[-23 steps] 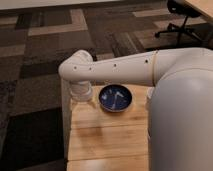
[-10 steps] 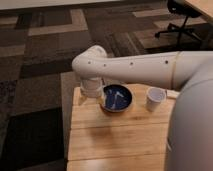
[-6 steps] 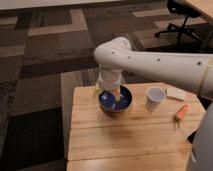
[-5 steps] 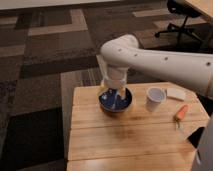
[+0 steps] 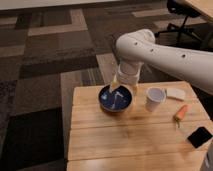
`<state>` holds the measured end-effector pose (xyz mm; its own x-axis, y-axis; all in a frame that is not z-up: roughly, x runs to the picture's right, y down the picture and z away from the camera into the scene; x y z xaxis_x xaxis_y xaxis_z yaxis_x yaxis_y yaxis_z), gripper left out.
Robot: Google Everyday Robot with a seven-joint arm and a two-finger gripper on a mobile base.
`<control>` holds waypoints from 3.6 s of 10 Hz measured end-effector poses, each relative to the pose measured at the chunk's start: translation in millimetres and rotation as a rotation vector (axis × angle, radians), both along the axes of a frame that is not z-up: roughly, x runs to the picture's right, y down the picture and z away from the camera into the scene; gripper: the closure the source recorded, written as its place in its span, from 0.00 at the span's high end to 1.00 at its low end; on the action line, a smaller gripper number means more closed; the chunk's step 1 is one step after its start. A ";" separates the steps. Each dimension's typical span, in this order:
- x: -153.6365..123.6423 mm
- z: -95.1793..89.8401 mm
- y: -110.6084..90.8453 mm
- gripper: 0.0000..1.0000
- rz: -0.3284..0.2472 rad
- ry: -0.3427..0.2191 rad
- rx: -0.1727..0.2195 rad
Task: Place the white sponge in the ceramic bowl
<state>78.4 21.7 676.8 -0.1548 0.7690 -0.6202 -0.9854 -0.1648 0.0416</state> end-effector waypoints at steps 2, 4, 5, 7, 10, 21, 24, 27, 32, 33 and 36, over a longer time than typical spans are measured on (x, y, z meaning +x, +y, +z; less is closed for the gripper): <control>5.8 -1.9 0.1 0.65 0.023 0.023 0.000; 49.5 -12.8 -5.4 0.65 0.120 0.126 0.035; 73.4 -21.0 -8.4 0.65 0.190 0.177 0.057; 120.3 -30.6 -9.9 0.65 0.292 0.256 0.076; 184.0 -38.1 -1.9 0.65 0.426 0.360 0.061; 298.7 -29.9 -4.1 0.65 0.541 0.547 -0.068; 299.4 -30.1 -3.8 0.65 0.542 0.548 -0.068; 305.2 -15.7 -5.2 0.65 0.571 0.561 -0.078; 319.1 42.5 -11.6 0.65 0.594 0.667 -0.103; 319.4 58.1 -18.1 0.65 0.606 0.677 -0.092; 320.1 100.1 -38.3 0.65 0.672 0.674 -0.046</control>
